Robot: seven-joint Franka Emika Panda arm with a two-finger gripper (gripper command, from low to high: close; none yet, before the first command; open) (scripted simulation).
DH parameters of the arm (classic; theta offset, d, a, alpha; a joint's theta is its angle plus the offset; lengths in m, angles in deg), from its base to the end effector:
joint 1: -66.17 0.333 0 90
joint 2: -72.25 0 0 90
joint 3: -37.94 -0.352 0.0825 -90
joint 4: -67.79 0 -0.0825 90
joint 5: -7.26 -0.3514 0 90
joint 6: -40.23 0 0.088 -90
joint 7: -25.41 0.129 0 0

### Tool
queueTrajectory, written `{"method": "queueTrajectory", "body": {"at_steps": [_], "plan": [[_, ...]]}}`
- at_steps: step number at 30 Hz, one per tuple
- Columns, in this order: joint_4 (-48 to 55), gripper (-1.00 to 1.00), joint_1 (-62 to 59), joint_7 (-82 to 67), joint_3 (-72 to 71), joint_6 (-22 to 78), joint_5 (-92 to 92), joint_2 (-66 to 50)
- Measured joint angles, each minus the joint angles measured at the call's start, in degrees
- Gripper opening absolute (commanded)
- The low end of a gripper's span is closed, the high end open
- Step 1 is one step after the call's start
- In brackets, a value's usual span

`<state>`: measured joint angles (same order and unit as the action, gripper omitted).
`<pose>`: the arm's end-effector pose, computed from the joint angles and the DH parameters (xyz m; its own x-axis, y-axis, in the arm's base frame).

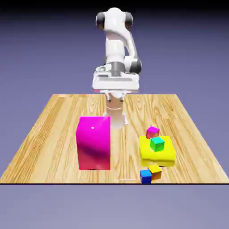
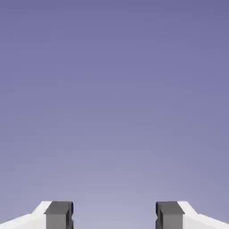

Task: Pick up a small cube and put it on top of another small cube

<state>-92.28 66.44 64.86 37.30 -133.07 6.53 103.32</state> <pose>0.3671 0.0052 0.4892 0.5566 -0.6342 0.5367 -0.4499 -0.7732 -0.4470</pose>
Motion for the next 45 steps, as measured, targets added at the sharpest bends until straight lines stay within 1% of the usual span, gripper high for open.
{"method": "queueTrajectory", "body": {"at_steps": [44,45], "plan": [[34.01,0.00,-15.32,-109.63,-23.35,26.00,-26.63,-58.07],[34.10,0.00,-15.37,-109.92,-23.41,26.07,-26.70,-58.22]]}}
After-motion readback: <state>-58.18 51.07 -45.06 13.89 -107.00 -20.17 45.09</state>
